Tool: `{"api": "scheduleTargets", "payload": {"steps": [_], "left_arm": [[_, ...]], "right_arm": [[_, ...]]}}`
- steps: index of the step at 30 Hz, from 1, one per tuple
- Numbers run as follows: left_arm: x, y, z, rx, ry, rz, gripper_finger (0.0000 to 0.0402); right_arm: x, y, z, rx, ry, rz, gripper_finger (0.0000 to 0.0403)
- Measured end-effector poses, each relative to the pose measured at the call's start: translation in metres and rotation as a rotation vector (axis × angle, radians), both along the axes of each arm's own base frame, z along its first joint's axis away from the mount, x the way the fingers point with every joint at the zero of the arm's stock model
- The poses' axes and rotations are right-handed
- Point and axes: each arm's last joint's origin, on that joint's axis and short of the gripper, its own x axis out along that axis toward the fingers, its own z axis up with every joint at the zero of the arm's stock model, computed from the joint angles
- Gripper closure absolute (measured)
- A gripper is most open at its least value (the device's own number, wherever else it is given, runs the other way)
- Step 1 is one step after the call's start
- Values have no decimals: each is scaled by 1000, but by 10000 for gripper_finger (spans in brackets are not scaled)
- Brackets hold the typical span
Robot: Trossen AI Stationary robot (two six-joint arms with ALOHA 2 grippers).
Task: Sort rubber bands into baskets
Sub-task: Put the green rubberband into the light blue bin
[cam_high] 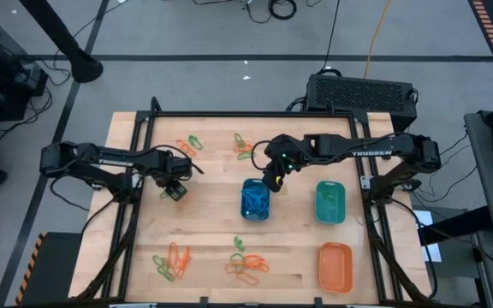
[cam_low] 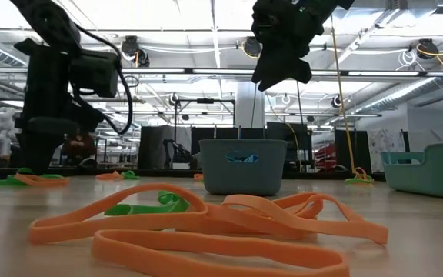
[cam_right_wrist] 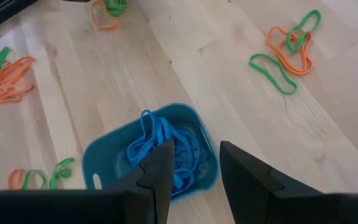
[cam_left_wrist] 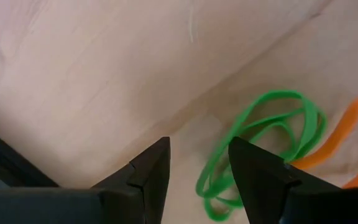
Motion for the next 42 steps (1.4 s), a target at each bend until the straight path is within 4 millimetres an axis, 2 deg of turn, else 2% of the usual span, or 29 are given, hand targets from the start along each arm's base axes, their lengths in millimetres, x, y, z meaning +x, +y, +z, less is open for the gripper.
{"api": "scheduleTargets", "payload": {"steps": [5, 12, 18, 22, 28, 34, 38, 42], "left_arm": [[1, 1, 0, 3, -11, 3, 250], [1, 1, 0, 1, -10, -33, 385], [1, 1, 3, -6, -8, -47, 397], [3, 0, 20, -18, -92, -69, 398], [2, -1, 62, 41, -316, -109, 399], [4, 0, 98, 152, -678, -113, 400], [13, 1, 120, 194, -938, -107, 400], [26, -1, 133, 206, -1115, -130, 400]], "right_arm": [[0, 0, 0, -3, 0, -2, 282], [0, 0, 0, -4, -1, -3, 282], [0, 0, 0, -3, -2, -4, 282], [0, 0, 0, 2, -2, -10, 282], [3, 0, 3, -1, -43, -11, 282], [18, -2, 20, -46, -277, 8, 282], [28, -6, 30, -90, -426, -2, 282], [40, -12, 28, -127, -513, -13, 274]]}}
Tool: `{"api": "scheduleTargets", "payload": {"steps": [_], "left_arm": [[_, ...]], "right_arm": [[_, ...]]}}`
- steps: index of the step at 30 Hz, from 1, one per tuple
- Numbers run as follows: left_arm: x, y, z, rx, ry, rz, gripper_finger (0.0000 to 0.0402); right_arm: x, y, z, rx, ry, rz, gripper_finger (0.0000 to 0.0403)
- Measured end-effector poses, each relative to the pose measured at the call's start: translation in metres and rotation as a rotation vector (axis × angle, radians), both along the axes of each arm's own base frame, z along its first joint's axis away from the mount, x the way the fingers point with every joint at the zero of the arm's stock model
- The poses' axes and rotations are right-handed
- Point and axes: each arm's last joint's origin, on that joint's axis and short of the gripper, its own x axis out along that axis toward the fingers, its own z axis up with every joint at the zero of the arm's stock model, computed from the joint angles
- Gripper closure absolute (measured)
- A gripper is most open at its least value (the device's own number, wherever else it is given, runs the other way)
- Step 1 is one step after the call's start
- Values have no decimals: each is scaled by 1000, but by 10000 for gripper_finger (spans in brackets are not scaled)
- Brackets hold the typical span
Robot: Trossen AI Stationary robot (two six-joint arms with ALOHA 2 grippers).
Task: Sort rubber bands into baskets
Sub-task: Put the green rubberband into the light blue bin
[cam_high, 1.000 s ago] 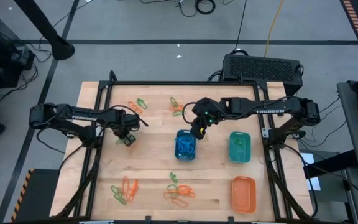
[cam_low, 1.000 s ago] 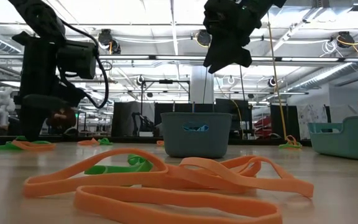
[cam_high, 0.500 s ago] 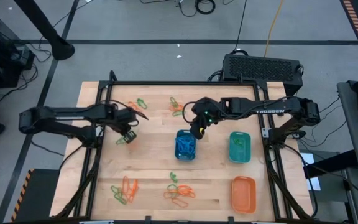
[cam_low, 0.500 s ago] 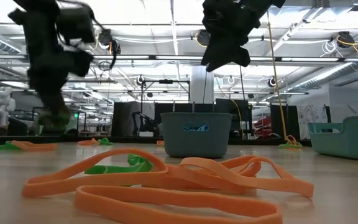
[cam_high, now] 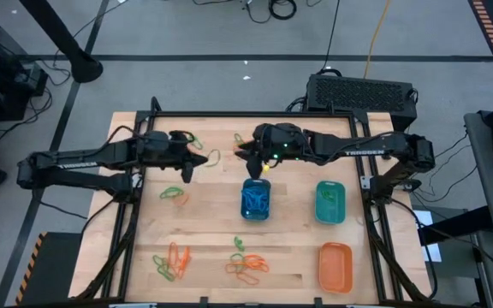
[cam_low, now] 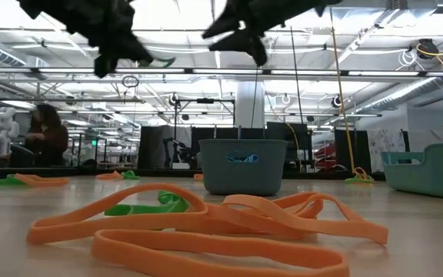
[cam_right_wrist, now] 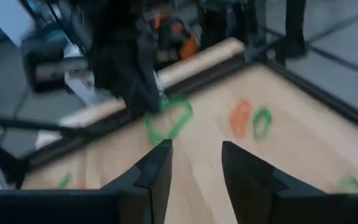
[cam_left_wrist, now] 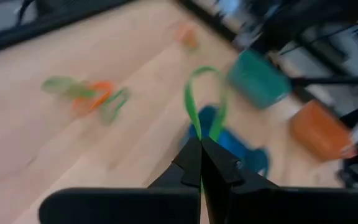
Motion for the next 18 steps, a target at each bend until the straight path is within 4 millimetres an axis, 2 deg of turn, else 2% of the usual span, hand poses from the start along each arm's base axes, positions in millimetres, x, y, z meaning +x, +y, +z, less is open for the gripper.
{"api": "scheduleTargets", "payload": {"steps": [6, 10, 14, 18], "left_arm": [[16, -3, -1, 8, -54, -33, 400], [24, -5, -1, 11, -79, -56, 401], [29, -6, -2, 17, -93, -66, 401], [32, -6, -3, 18, -98, -66, 401]], "right_arm": [[17, -1, -8, 10, -90, 3, 231], [21, -3, -16, 98, -86, -17, 189], [25, -3, -22, 184, -81, 34, 150], [26, -1, -20, 208, -107, 77, 126]]}}
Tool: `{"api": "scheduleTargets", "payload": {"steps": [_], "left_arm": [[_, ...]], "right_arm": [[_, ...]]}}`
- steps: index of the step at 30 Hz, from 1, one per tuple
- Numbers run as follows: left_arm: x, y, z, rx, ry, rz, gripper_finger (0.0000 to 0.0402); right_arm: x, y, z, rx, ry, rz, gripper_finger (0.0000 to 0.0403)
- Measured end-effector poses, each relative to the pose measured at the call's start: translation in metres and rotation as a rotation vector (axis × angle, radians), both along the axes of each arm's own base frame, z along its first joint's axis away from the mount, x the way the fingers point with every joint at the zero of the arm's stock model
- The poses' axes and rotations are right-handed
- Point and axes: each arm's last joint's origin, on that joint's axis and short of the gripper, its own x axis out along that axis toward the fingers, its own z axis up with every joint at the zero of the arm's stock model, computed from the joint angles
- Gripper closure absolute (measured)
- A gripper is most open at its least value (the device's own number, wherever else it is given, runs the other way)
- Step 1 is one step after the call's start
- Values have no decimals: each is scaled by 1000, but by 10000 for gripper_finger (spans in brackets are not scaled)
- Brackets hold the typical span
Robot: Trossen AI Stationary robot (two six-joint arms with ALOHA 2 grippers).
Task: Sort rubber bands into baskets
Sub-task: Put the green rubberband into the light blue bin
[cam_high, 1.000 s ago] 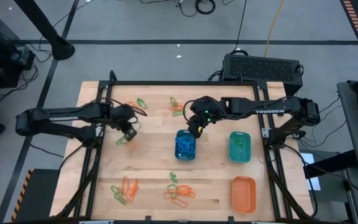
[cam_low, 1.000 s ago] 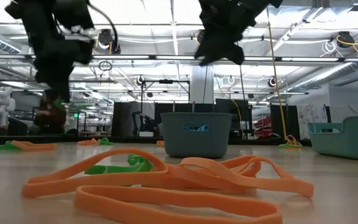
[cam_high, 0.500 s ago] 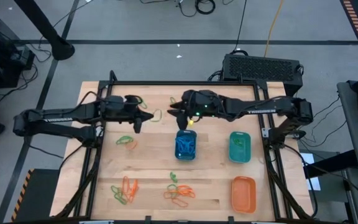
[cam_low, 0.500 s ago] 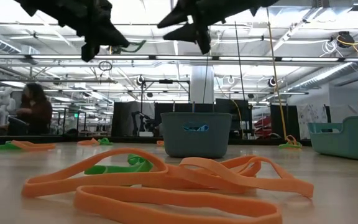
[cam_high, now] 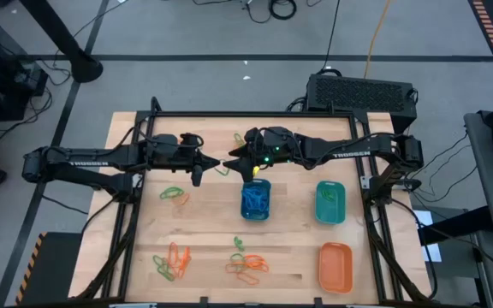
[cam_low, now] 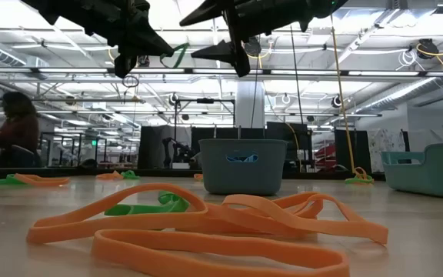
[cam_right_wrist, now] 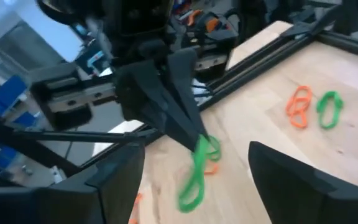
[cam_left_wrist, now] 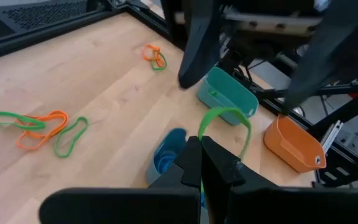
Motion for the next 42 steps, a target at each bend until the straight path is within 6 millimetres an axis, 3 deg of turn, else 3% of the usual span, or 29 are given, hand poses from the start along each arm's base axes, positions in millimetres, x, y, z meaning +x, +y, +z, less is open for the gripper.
{"api": "scheduleTargets", "payload": {"steps": [10, 16, 21, 26, 28, 34, 42], "left_arm": [[2, 0, 3, 6, -33, 0, 401], [2, 0, 3, 5, -36, 1, 401], [2, 0, 3, 5, -37, 1, 401], [2, 0, 3, 5, -36, 1, 392], [2, 0, 3, 26, -34, -8, 382], [1, -2, 1, 63, -7, -45, 330], [-4, -3, -11, 35, 125, -60, 250]], "right_arm": [[2, 2, -5, 21, 20, 44, 128], [2, 1, -5, 11, 13, 47, 160], [2, 1, -5, -10, 17, 53, 235], [2, 0, -6, -13, 22, 76, 368], [2, 0, -6, -33, 20, 105, 391], [-4, -5, -4, -26, 46, 118, 401], [-41, -8, 6, -19, 283, 118, 402]]}}
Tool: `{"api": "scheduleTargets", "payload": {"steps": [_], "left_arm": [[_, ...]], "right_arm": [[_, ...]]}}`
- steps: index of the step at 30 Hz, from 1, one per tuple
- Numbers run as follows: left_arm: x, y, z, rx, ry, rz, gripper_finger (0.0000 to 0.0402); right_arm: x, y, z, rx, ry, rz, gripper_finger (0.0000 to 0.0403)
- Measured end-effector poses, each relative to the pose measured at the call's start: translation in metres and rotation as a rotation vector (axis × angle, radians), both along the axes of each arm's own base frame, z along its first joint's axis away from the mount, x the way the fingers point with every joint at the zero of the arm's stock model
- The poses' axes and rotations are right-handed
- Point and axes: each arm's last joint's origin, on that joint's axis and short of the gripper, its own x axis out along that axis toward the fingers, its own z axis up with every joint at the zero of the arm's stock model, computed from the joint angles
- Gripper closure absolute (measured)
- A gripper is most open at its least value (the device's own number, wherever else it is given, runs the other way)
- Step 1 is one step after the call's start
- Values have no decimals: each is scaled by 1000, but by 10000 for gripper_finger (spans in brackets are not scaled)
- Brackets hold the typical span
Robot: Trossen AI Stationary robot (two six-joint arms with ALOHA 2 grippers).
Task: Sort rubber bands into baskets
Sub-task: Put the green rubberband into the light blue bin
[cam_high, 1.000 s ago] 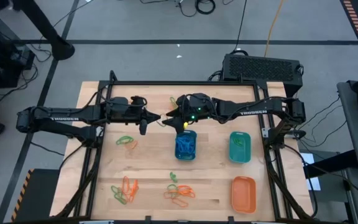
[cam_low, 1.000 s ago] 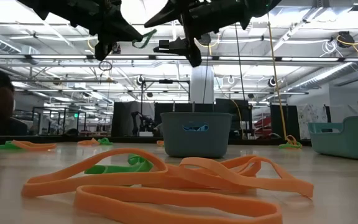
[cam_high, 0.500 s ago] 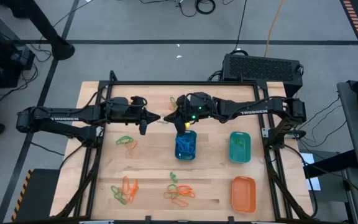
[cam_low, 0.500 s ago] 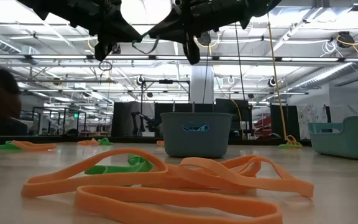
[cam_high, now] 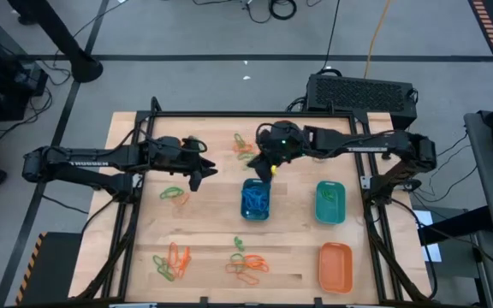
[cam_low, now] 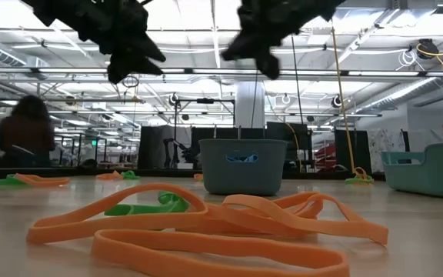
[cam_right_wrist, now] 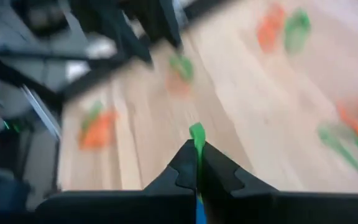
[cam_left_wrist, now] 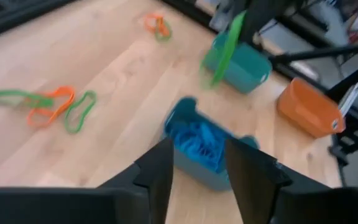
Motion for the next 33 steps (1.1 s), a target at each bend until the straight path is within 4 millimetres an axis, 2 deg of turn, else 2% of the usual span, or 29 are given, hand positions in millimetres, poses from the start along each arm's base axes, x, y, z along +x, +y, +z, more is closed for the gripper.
{"api": "scheduleTargets", "payload": {"steps": [9, 13, 18, 25, 29, 33], "left_arm": [[-2, -1, -4, -17, 47, -19, 241], [-2, -1, -4, -16, 47, -18, 241], [-2, -1, -4, -14, 47, -15, 241], [-2, 1, -4, 7, 51, 21, 241], [-2, 1, -4, 18, 52, 39, 241], [-3, 1, -4, 18, 52, 40, 241]], "right_arm": [[-68, 23, -12, 108, 595, 14, 403], [-90, 35, -29, 147, 802, 2, 403], [-115, 46, -55, 194, 891, -32, 403], [-147, 50, -91, 308, 1036, -185, 402], [-151, 50, -98, 326, 1067, -220, 396], [-151, 50, -99, 322, 1067, -213, 370]]}}
